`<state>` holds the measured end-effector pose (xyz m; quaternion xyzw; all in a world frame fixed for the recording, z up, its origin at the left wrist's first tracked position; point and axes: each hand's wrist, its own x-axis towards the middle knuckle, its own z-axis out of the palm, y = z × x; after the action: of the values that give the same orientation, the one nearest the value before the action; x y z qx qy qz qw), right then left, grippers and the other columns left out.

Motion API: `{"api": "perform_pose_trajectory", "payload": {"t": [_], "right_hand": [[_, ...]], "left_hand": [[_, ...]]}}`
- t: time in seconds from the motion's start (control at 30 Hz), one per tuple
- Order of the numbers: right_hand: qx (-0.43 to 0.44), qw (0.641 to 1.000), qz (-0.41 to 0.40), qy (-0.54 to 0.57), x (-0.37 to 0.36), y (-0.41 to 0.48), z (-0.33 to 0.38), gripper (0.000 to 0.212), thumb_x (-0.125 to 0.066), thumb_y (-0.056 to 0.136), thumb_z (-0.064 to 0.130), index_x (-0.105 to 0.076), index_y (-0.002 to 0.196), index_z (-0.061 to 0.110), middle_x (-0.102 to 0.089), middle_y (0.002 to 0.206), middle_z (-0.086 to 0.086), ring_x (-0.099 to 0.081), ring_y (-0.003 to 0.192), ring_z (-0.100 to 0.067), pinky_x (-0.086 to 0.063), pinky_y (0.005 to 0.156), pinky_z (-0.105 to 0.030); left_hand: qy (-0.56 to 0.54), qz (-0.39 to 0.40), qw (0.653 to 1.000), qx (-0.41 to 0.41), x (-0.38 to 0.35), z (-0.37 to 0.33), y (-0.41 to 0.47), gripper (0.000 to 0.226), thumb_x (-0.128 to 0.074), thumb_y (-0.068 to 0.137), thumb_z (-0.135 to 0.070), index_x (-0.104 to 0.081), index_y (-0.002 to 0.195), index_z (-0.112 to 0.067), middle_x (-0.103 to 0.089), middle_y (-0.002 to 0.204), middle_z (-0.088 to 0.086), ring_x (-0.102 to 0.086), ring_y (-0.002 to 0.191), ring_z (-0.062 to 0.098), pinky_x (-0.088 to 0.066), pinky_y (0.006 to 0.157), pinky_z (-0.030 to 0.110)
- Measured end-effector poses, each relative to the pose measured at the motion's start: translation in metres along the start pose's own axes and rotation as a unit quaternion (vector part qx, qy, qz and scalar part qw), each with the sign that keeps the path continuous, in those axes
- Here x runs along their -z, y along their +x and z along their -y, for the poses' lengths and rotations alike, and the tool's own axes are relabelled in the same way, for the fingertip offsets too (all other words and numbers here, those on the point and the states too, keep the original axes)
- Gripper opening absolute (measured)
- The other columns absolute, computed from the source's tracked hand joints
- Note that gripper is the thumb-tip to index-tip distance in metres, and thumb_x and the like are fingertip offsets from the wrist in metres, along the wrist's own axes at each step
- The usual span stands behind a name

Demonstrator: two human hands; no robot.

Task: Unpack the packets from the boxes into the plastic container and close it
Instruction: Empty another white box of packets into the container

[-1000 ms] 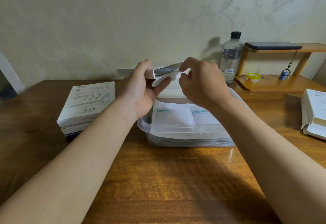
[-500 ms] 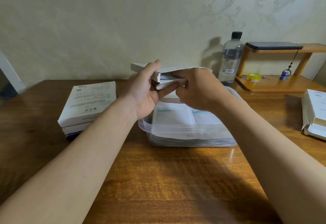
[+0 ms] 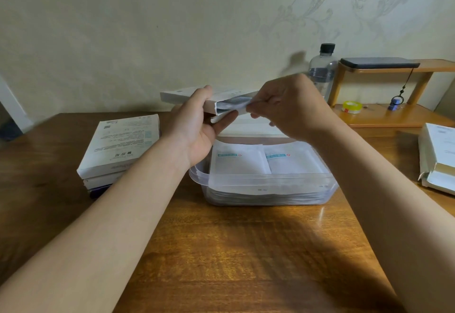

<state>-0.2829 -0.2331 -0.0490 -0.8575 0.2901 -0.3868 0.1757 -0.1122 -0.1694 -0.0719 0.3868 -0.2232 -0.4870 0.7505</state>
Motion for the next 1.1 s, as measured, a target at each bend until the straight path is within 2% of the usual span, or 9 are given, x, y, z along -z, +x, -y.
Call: {"api": "perform_pose_trajectory", "payload": {"t": [0.1, 0.17, 0.23, 0.33, 0.43, 0.5, 0.63, 0.83, 1.1], "right_hand": [[-0.013, 0.995, -0.014, 0.093, 0.004, -0.001, -0.002, 0.019, -0.077, 0.085, 0.017, -0.070, 0.083, 0.000, -0.072, 0.079, -0.016, -0.068, 0.073, -0.034, -0.058, 0.070, -0.045], [-0.027, 0.987, -0.013, 0.156, 0.005, 0.001, -0.003, 0.022, -0.079, 0.083, 0.016, -0.065, 0.080, -0.001, -0.070, 0.094, -0.021, -0.068, 0.087, -0.038, -0.057, 0.082, -0.050], [-0.039, 0.976, -0.020, 0.212, 0.009, 0.003, -0.001, 0.026, -0.080, 0.081, 0.013, -0.058, 0.071, 0.003, -0.066, 0.108, -0.025, -0.067, 0.095, -0.033, -0.056, 0.092, -0.042], [-0.023, 0.952, -0.034, 0.305, 0.017, 0.005, 0.000, 0.027, -0.076, 0.081, 0.005, -0.054, 0.066, 0.009, -0.067, 0.079, -0.010, -0.062, 0.074, -0.016, -0.050, 0.070, -0.026], [-0.044, 0.930, -0.083, 0.354, 0.024, 0.007, -0.001, 0.021, -0.081, 0.075, 0.011, -0.065, 0.063, 0.015, -0.062, 0.072, -0.012, -0.061, 0.075, -0.026, -0.057, 0.080, -0.050], [-0.059, 0.921, -0.124, 0.365, 0.025, 0.008, -0.002, 0.015, -0.083, 0.073, 0.013, -0.070, 0.066, 0.015, -0.065, 0.079, -0.019, -0.065, 0.079, -0.033, -0.054, 0.085, -0.063], [-0.086, 0.915, -0.183, 0.349, 0.028, 0.010, -0.007, 0.013, -0.083, 0.075, 0.013, -0.071, 0.074, 0.011, -0.068, 0.080, -0.021, -0.067, 0.077, -0.034, -0.055, 0.074, -0.066], [-0.139, 0.905, -0.200, 0.348, 0.043, 0.009, -0.012, 0.013, -0.078, 0.083, 0.009, -0.067, 0.076, 0.010, -0.065, 0.071, -0.010, -0.063, 0.062, -0.022, -0.058, 0.061, -0.040], [-0.246, 0.923, -0.063, 0.288, 0.036, 0.004, -0.032, 0.012, -0.074, 0.087, 0.009, -0.065, 0.079, 0.011, -0.066, 0.075, -0.008, -0.066, 0.066, -0.021, -0.061, 0.069, -0.039]], "left_hand": [[-0.023, -0.011, 1.000, -0.011, 0.001, 0.000, 0.001, 0.039, -0.063, 0.099, -0.018, -0.055, 0.132, 0.002, -0.070, 0.118, 0.024, -0.075, 0.091, 0.031, -0.063, 0.069, 0.037], [-0.026, -0.014, 0.999, -0.016, 0.001, 0.000, 0.001, 0.037, -0.062, 0.100, -0.019, -0.056, 0.131, 0.001, -0.070, 0.119, 0.023, -0.074, 0.092, 0.031, -0.063, 0.069, 0.037], [-0.024, -0.017, 0.999, -0.015, 0.000, 0.000, 0.002, 0.031, -0.062, 0.100, -0.020, -0.058, 0.125, -0.001, -0.069, 0.120, 0.022, -0.072, 0.098, 0.032, -0.063, 0.068, 0.036], [-0.021, -0.031, 0.999, -0.009, -0.002, -0.001, 0.002, 0.020, -0.063, 0.099, -0.019, -0.060, 0.113, -0.005, -0.067, 0.117, 0.020, -0.072, 0.103, 0.032, -0.063, 0.066, 0.036], [-0.016, -0.039, 0.999, -0.008, -0.004, 0.000, 0.000, 0.014, -0.064, 0.098, -0.017, -0.060, 0.107, -0.008, -0.069, 0.118, 0.020, -0.072, 0.103, 0.032, -0.063, 0.069, 0.039], [-0.015, -0.045, 0.999, -0.012, -0.005, 0.000, -0.001, 0.010, -0.064, 0.099, -0.016, -0.061, 0.105, -0.009, -0.070, 0.109, 0.017, -0.073, 0.095, 0.031, -0.063, 0.069, 0.040], [-0.011, -0.042, 0.999, -0.016, -0.006, 0.000, -0.002, 0.010, -0.063, 0.100, -0.016, -0.061, 0.105, -0.008, -0.071, 0.105, 0.017, -0.073, 0.095, 0.031, -0.064, 0.075, 0.043], [-0.012, -0.036, 0.999, -0.023, -0.002, 0.001, 0.002, 0.030, -0.066, 0.097, -0.015, -0.059, 0.122, 0.000, -0.058, 0.136, 0.030, -0.062, 0.124, 0.040, -0.063, 0.074, 0.044], [-0.017, -0.038, 0.999, -0.032, -0.002, 0.002, 0.000, 0.021, -0.064, 0.099, -0.015, -0.061, 0.117, -0.005, -0.072, 0.115, 0.018, -0.073, 0.105, 0.031, -0.063, 0.073, 0.040]]}}
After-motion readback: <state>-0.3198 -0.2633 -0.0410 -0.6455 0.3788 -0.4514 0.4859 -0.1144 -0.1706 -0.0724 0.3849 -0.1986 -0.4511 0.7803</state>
